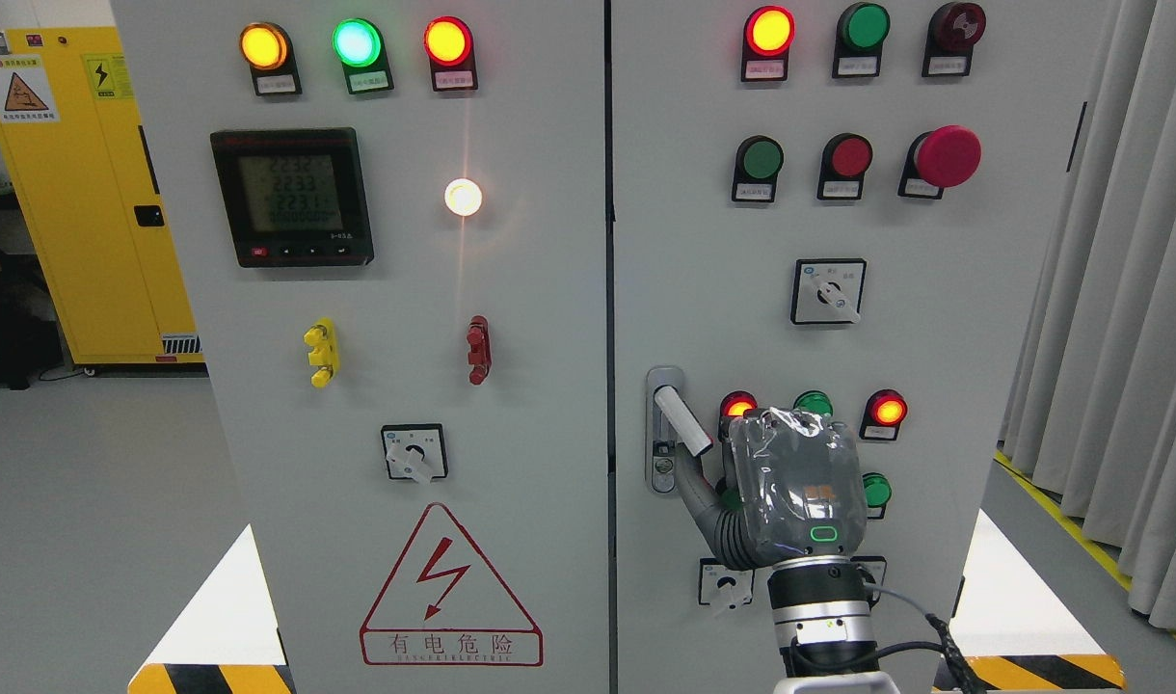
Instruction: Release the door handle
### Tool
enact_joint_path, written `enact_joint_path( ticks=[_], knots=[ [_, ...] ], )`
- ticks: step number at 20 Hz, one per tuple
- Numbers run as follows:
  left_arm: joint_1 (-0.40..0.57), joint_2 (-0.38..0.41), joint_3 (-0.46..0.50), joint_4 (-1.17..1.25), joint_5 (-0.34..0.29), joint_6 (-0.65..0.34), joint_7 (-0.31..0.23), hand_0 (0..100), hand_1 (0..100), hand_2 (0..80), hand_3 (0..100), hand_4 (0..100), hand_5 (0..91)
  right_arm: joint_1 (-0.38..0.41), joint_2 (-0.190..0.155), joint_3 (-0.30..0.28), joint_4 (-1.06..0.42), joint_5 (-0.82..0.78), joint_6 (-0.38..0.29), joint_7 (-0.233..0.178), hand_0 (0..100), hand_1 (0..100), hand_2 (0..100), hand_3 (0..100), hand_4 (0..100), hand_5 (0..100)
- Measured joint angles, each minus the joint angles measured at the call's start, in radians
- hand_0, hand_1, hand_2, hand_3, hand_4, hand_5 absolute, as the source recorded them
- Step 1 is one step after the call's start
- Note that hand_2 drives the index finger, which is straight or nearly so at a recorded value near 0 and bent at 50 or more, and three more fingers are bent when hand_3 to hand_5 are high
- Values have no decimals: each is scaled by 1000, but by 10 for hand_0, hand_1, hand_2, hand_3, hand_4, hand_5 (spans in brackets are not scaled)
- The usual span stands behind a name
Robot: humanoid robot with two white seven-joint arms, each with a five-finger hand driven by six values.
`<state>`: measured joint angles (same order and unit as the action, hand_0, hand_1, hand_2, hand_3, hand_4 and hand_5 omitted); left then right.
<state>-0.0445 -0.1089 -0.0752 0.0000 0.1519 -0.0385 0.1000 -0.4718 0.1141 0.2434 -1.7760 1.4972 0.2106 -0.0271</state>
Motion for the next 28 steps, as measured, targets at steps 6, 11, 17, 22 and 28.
enact_joint_path(
  ticks=[6,11,17,22,28],
  knots=[
    [0,0,0,0,0,0,0,120,556,0,0,0,0,-1,-1,-4,-1,0,0,2,555,451,959,1000,1000,1000],
    [0,0,0,0,0,0,0,120,556,0,0,0,0,-2,-1,-7,-1,0,0,2,529,449,958,1000,1000,1000],
    [0,0,0,0,0,0,0,120,556,0,0,0,0,-2,-2,-9,-4,-1,-1,2,499,433,956,1000,1000,1000],
    [0,0,0,0,0,0,0,120,556,0,0,0,0,-2,-2,-11,-7,-2,-1,2,472,430,955,1000,1000,1000],
    [0,0,0,0,0,0,0,120,556,0,0,0,0,-2,-3,-15,-11,-3,-1,3,455,426,955,1000,1000,1000]
  ],
)
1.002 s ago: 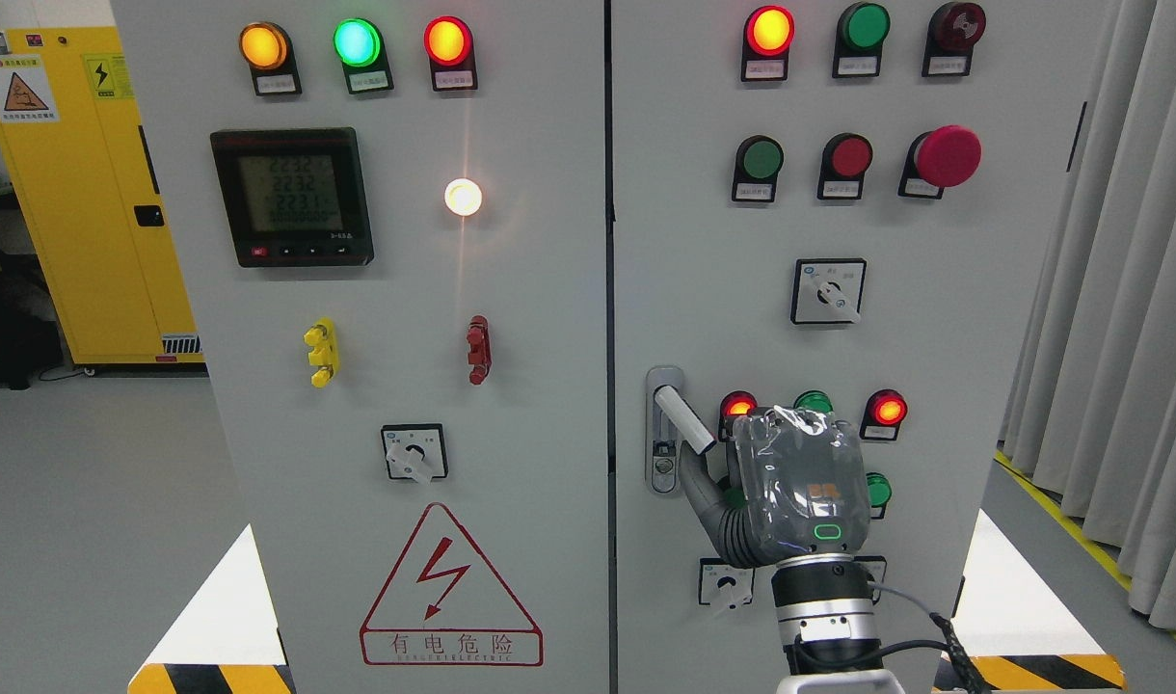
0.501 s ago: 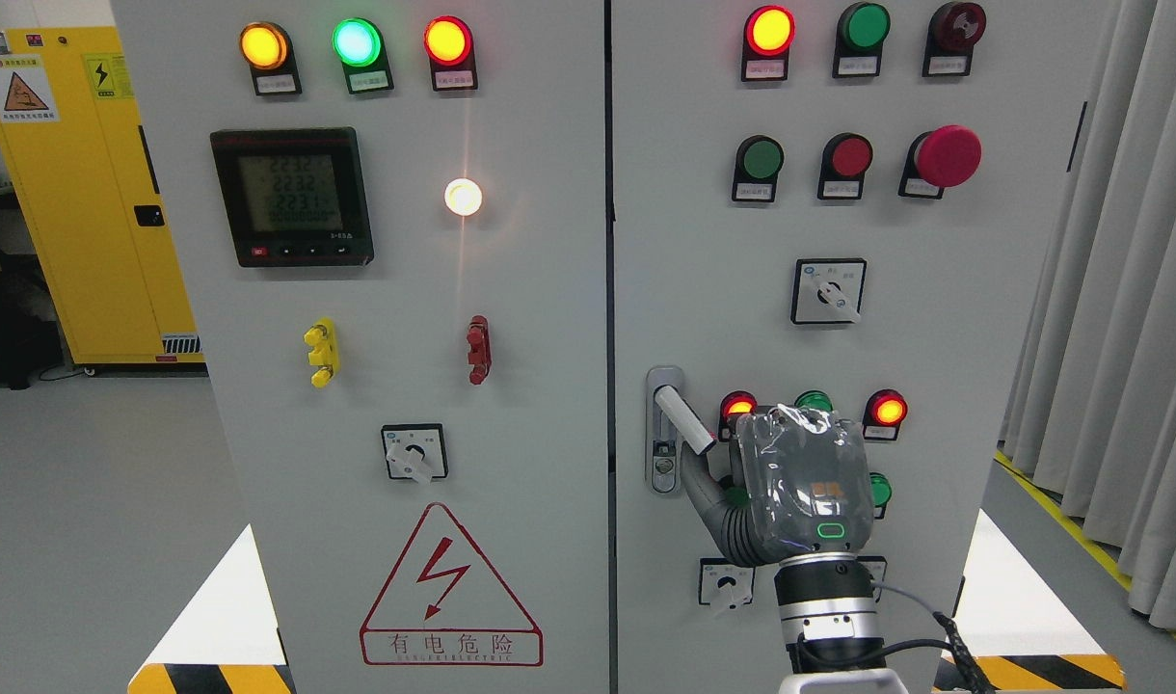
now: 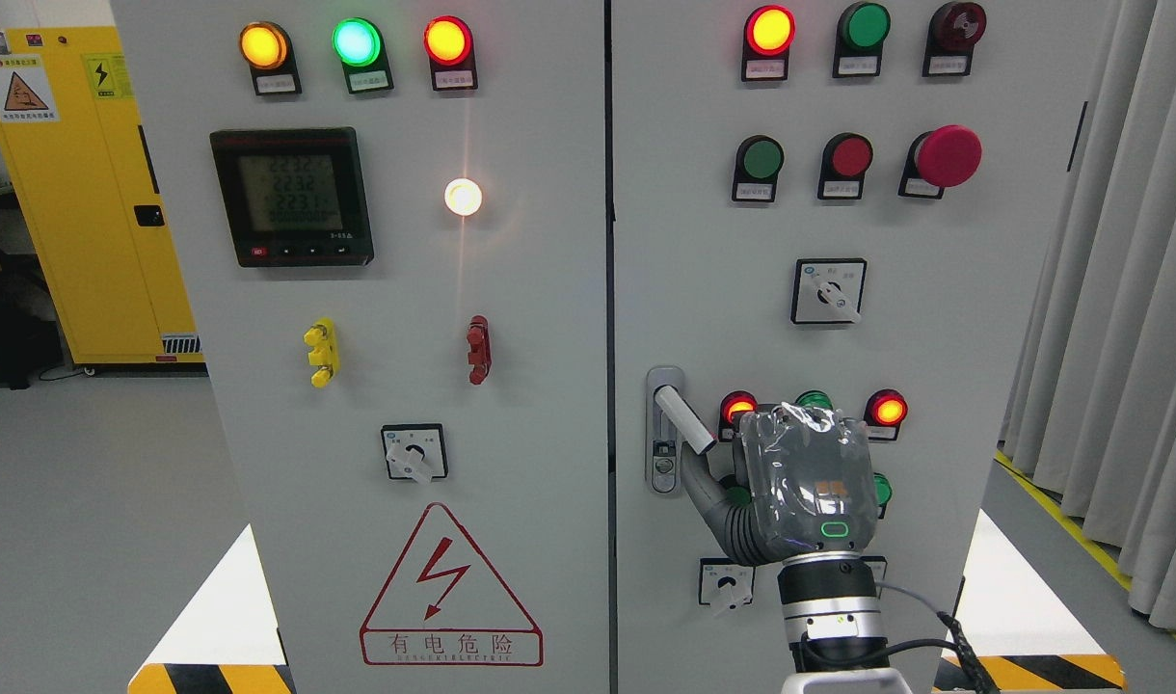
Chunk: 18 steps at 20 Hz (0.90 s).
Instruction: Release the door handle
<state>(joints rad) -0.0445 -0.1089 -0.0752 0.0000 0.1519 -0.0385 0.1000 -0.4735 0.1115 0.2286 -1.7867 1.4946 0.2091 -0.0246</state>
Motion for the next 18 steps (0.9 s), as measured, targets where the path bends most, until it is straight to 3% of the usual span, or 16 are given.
enact_joint_path(
  ticks=[18],
  knots=[
    [0,0,0,0,0,0,0,120,556,0,0,0,0,-5,-3,-8,-4,-2,0,1,432,422,957,1000,1000,1000]
  ],
)
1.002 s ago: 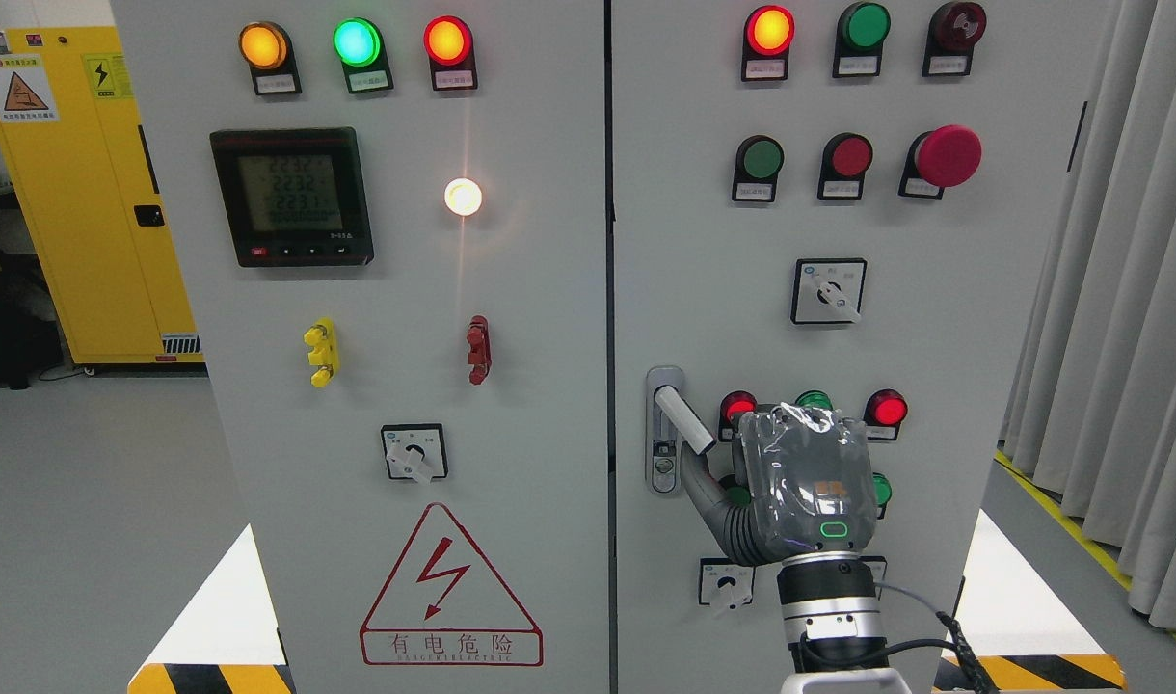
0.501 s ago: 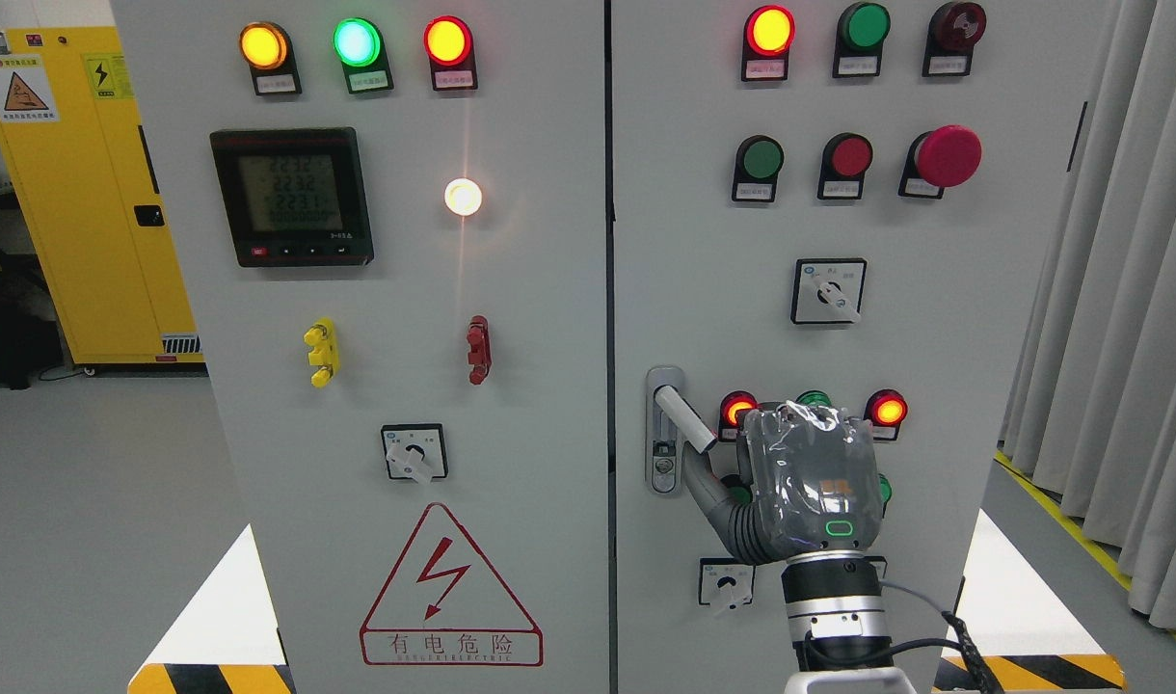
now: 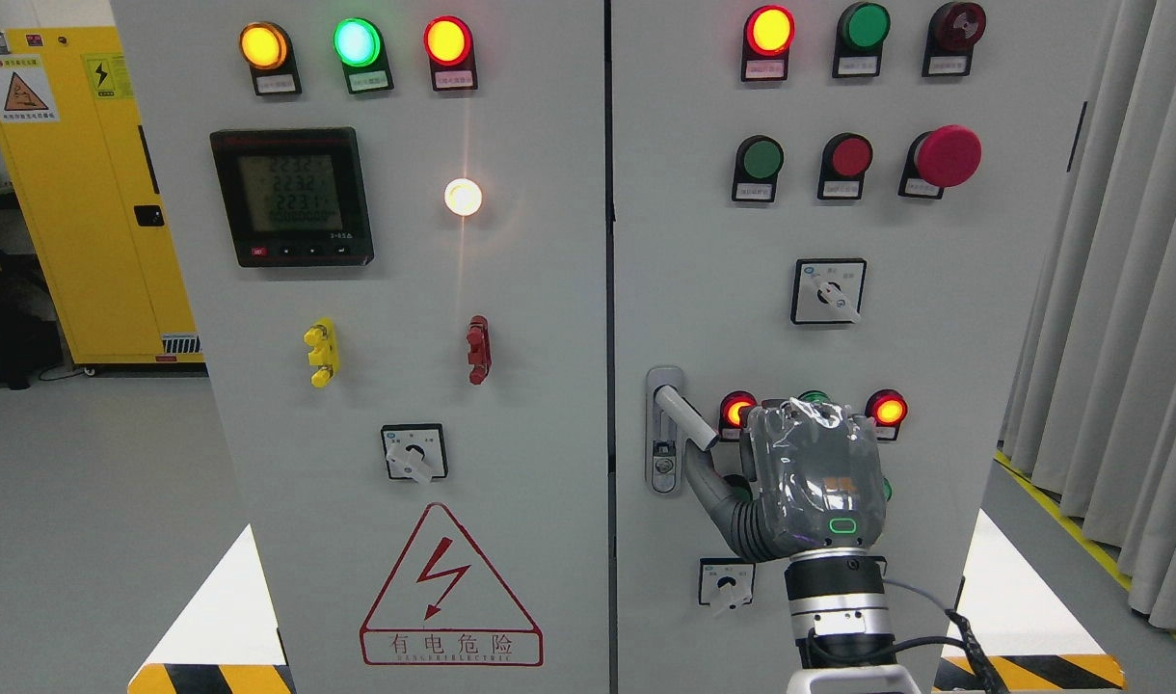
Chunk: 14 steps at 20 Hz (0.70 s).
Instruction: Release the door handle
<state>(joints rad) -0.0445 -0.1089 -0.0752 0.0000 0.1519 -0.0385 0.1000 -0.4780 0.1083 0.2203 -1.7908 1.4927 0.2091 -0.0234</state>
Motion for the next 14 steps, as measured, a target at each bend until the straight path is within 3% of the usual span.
enact_joint_path(
  ticks=[14],
  knots=[
    [0,0,0,0,0,0,0,120,556,0,0,0,0,-2,-4,-6,-2,0,-2,0,416,421,957,1000,1000,1000]
  ],
)
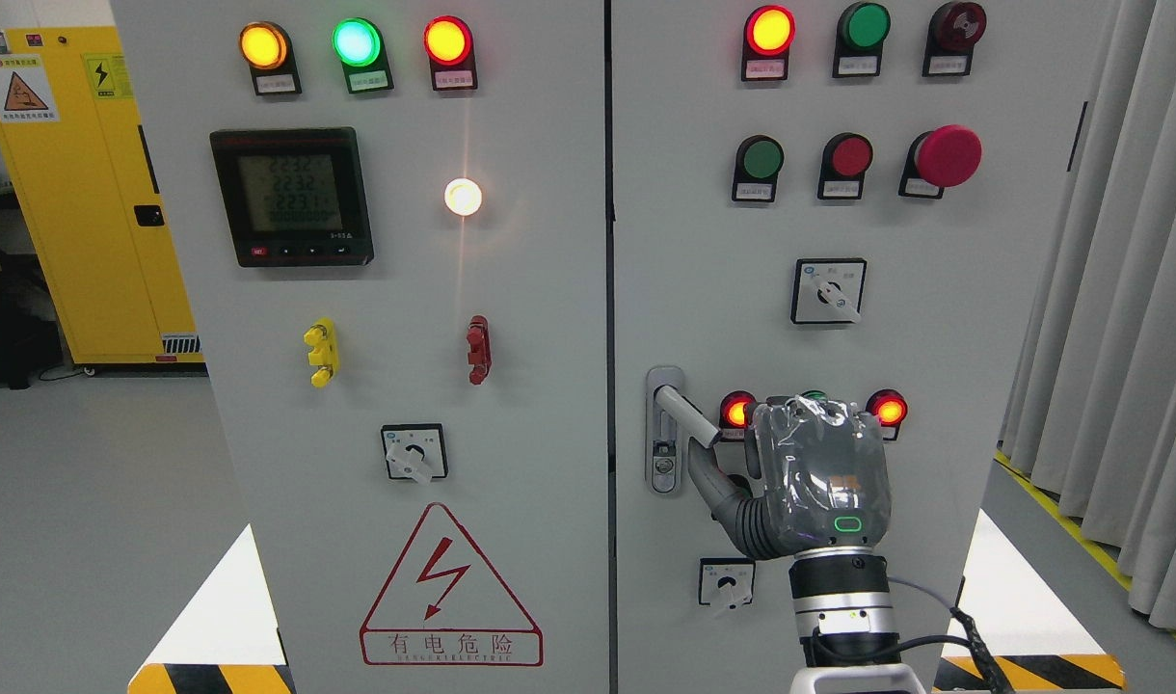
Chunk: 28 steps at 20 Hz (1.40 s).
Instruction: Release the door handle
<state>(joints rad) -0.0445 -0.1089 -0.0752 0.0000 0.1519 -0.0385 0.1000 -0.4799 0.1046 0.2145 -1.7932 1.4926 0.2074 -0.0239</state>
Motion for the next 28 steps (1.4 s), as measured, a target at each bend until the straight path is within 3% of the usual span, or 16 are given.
enact_joint_path(
  ticks=[28],
  knots=[
    [0,0,0,0,0,0,0,120,556,0,0,0,0,-8,-2,-4,-3,0,-3,2,390,414,954,1000,1000,1000]
  ],
)
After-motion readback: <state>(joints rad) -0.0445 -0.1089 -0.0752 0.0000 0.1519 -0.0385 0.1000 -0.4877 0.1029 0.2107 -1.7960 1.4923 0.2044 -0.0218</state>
